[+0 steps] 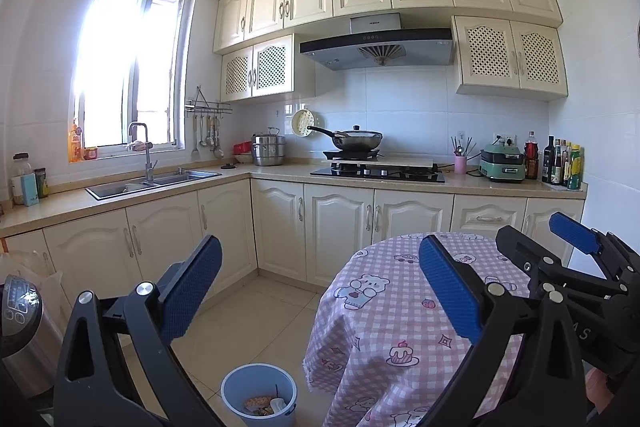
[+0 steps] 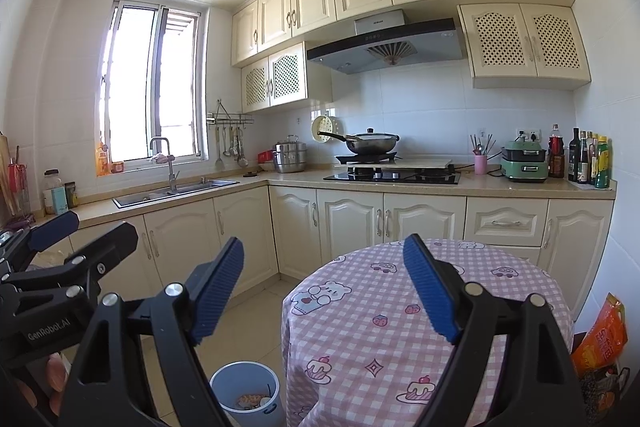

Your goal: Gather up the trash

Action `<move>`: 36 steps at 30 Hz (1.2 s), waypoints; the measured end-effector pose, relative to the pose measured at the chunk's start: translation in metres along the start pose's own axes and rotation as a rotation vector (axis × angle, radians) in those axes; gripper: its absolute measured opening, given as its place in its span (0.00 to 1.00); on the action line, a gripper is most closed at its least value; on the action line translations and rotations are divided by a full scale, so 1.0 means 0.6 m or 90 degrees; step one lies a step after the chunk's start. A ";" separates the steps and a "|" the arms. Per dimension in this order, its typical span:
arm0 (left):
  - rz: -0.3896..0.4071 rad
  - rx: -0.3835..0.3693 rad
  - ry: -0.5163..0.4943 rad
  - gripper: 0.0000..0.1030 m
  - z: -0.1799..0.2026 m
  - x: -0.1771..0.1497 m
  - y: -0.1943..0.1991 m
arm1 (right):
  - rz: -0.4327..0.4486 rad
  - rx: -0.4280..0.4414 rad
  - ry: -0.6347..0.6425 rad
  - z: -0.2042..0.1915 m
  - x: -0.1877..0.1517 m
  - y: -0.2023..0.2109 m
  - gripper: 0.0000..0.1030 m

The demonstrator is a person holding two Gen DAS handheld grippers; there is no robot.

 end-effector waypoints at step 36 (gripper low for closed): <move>-0.012 0.005 0.000 0.93 -0.005 -0.010 -0.005 | -0.008 0.006 0.000 -0.006 -0.017 -0.002 0.80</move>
Point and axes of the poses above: each gripper's, at about its wrist camera, not at the fingertips, and y roughly against the way its jaws point, z to its right, x to its top, the point moved 1 cm from there along -y, roughly the way its jaws point, and after that the axes turned 7 degrees about -x, right-handed, at the moved point
